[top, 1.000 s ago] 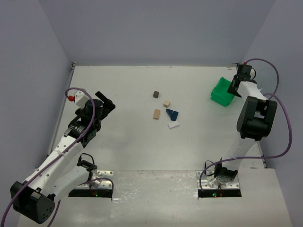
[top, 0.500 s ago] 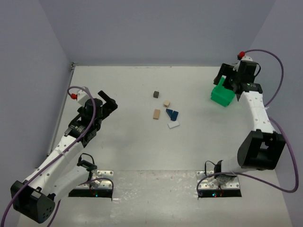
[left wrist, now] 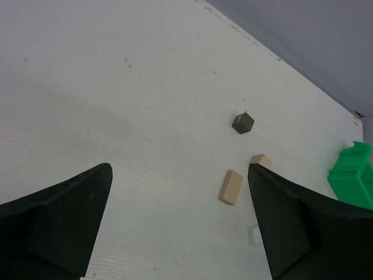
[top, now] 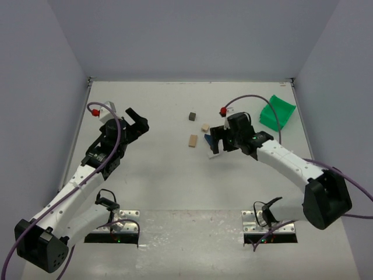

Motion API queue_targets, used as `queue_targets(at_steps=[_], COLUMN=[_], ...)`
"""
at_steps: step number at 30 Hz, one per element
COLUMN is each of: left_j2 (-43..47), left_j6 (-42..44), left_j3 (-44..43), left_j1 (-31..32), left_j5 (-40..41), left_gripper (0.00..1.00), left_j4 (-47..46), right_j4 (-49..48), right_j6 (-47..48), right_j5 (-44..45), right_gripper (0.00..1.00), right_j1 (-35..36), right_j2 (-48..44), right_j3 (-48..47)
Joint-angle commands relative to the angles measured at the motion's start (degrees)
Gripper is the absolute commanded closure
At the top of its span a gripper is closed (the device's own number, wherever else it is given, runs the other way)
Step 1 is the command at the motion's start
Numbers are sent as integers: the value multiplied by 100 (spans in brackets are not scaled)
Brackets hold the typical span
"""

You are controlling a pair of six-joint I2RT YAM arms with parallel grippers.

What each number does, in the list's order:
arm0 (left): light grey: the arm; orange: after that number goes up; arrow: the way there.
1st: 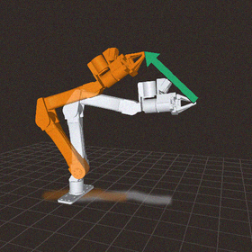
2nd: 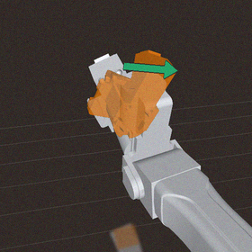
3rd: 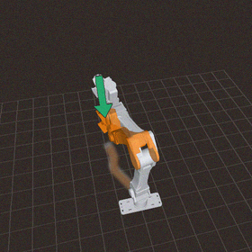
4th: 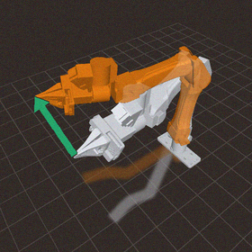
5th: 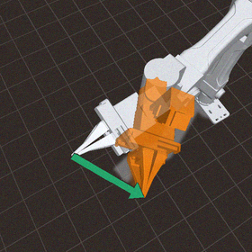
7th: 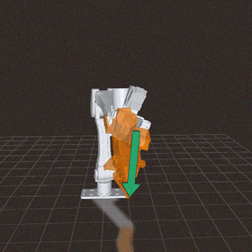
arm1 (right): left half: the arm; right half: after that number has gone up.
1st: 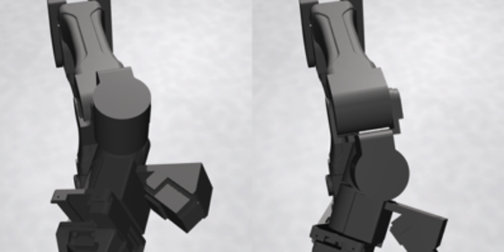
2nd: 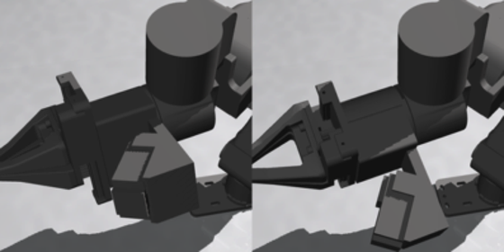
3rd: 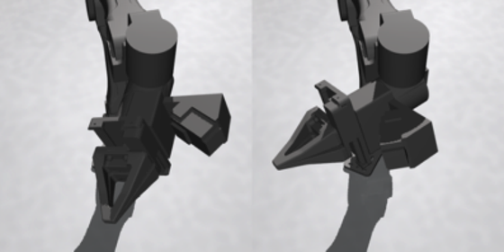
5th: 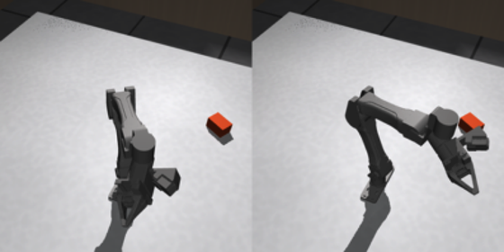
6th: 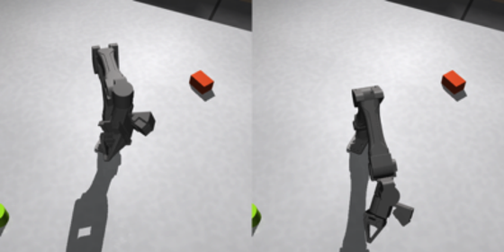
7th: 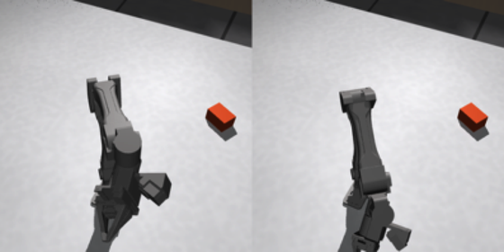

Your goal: Build the wood block tower

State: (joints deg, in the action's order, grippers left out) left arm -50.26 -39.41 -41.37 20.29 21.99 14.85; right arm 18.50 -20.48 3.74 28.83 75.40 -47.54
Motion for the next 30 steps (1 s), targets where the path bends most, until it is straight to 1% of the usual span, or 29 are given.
queue_targets(at_steps=[1, 4, 7, 11, 21, 25, 27, 30], left_j2=[-97, -190, -325, -379, -366, -335, -322, -288], left_j6=[171, 171, 179, 172, 160, 144, 132, 118], left_j3=[32, 24, -29, -63, -56, -56, -56, -56], left_j1=[-9, -17, -17, -17, -17, -17, -17, -11], left_j5=[-170, -201, -213, -187, -183, -147, -130, -116], left_gripper=[0, 0, 0, 0, 0, 0, 0, 0], left_j4=[-478, -525, -466, -409, -366, -332, -299, -278], right_j4=[-145, -144, -84, -270, -781, -809, -807, -796], right_j6=[310, 504, 484, 537, 748, 746, 738, 727], right_j5=[428, 607, 759, 993, 1027, 894, 876, 759], right_gripper=[1, 1, 1, 1, 2, 9, 15, 33], right_j1=[603, 751, 791, 791, 763, 747, 741, 741], right_j2=[754, 1190, 1634, 1973, 2561, 2683, 2686, 2599], right_j3=[-52, -184, -334, -429, -507, -554, -541, -498])
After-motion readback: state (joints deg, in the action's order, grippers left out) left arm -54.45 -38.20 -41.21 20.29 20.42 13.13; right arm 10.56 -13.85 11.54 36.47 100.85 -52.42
